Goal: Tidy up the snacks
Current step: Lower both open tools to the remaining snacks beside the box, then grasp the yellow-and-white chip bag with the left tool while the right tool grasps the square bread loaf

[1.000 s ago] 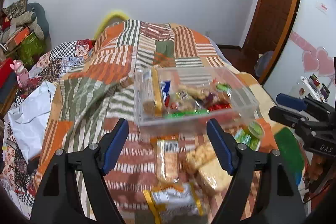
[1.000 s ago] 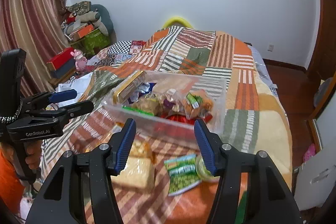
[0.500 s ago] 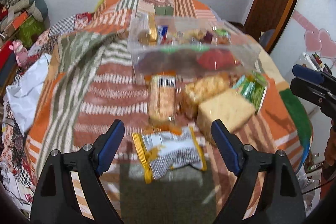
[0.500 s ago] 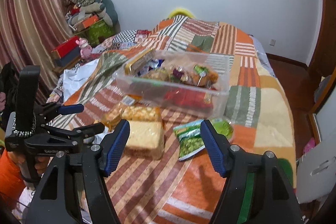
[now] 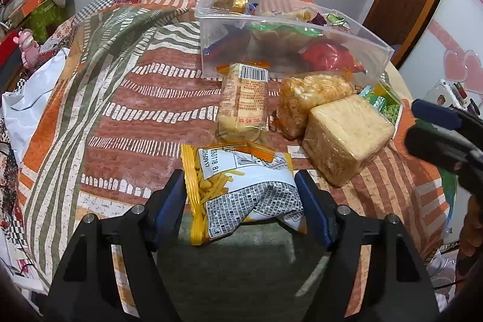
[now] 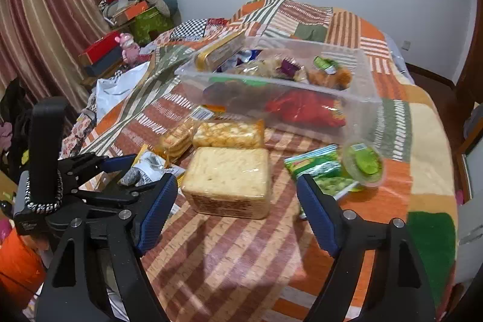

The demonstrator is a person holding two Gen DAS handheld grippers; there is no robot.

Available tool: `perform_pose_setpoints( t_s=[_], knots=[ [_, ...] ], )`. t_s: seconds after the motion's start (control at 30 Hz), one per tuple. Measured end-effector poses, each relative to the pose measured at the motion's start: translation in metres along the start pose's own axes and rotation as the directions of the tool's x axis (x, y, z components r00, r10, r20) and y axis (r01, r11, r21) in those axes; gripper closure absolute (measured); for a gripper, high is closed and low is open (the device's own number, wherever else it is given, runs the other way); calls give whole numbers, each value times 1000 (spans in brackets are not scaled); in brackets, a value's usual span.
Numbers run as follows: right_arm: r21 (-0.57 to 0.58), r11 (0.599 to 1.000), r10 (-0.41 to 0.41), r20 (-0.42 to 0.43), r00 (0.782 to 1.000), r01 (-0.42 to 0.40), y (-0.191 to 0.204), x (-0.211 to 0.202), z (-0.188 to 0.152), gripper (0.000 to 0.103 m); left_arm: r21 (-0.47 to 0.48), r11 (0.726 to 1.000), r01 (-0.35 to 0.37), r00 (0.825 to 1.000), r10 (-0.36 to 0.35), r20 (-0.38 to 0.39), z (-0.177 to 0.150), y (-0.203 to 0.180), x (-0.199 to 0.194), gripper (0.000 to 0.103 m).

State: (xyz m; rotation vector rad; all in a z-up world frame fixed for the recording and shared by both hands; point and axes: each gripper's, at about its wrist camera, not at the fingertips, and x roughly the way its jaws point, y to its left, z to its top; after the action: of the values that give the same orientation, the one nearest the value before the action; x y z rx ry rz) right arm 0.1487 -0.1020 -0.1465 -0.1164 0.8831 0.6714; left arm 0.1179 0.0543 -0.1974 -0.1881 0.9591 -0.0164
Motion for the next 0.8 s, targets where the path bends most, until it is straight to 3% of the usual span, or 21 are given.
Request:
perform_pose_setpoints(
  t_s=[0.3,0.5,0.8],
  knots=[
    [-4,1000,-4,-70,998,3,9,30,-1,21,-34,999,1,999,0,36,-6,17,-15,43],
    [9,1000,-26,-88,996,27,6,42,-1,19,-43,999,-12,998,15,59,-8,25,-27,44],
    [69,997,33,-96,995,-27,-3,41,-5,24,-40,999,-13,993,18,116,1,22,-45,44]
  ],
)
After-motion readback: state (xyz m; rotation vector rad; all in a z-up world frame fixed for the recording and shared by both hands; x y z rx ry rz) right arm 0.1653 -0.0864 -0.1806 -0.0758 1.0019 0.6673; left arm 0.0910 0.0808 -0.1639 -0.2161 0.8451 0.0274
